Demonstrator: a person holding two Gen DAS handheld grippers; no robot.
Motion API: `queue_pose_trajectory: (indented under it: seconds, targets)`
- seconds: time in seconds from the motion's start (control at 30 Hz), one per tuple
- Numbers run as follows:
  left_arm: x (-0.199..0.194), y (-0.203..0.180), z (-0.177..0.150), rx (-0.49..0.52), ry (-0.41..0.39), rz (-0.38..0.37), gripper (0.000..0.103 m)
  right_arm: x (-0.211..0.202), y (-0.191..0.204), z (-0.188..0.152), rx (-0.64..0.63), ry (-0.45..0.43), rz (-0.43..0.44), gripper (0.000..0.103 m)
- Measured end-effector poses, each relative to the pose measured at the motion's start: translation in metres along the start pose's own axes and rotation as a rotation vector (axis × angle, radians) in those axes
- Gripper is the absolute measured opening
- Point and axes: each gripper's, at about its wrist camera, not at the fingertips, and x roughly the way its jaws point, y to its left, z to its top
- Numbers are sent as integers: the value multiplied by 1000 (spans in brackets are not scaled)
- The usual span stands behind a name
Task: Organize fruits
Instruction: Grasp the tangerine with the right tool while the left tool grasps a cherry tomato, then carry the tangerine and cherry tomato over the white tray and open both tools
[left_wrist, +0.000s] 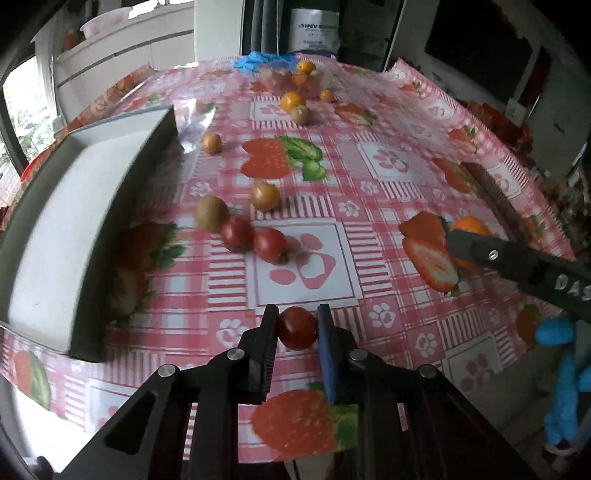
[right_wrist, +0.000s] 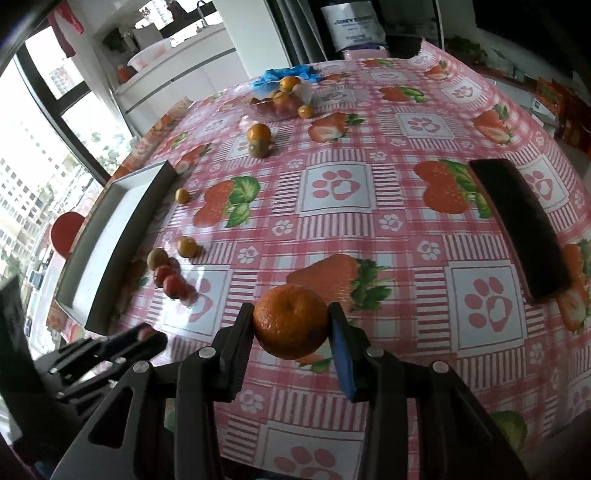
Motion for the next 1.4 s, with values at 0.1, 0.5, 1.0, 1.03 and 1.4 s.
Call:
queue_pose_trajectory:
  seconds: [0.1,0.5,1.0,1.03,1.4]
  targets:
    - [-17,7,4,0,-43,4,22,2,14,3,-17,4,12,43]
    - [-74,95,37,-84,-206,98,22,14,104,30,-137,3,65,43]
    - [-48,214,38,-215,-135,244,22,87,240,61,-335,103,154,43]
    - [-43,218,38,-221,-123,238,22,93,242,61,-334,115,155,43]
    - [-11,232,32,-212,-59,259,23,118,250,60,-376,158,159,57]
